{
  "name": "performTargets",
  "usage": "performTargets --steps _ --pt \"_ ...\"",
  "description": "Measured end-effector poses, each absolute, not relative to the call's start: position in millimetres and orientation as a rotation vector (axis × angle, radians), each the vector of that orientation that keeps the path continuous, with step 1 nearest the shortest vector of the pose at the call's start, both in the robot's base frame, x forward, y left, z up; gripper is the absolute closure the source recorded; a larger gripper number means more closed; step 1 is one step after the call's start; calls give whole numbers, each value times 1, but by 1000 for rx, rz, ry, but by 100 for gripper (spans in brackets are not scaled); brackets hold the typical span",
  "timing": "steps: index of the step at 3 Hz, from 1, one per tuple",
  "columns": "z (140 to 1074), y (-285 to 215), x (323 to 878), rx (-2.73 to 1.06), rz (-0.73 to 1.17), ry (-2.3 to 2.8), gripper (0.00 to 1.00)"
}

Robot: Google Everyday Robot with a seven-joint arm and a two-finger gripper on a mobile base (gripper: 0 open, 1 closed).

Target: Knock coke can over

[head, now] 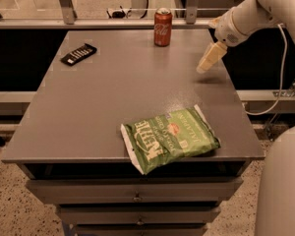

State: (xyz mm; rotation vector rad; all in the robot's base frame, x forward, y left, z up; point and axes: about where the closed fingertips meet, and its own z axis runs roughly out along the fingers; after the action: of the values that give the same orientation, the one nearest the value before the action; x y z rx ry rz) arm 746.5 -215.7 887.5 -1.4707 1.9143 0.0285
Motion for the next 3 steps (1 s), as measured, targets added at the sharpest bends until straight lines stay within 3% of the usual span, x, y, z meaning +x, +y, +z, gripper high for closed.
performTargets --steps 1,3 --pt "891 -215 745 -1441 54 1904 0" --pt "899 -197 804 -1196 183 1756 0"
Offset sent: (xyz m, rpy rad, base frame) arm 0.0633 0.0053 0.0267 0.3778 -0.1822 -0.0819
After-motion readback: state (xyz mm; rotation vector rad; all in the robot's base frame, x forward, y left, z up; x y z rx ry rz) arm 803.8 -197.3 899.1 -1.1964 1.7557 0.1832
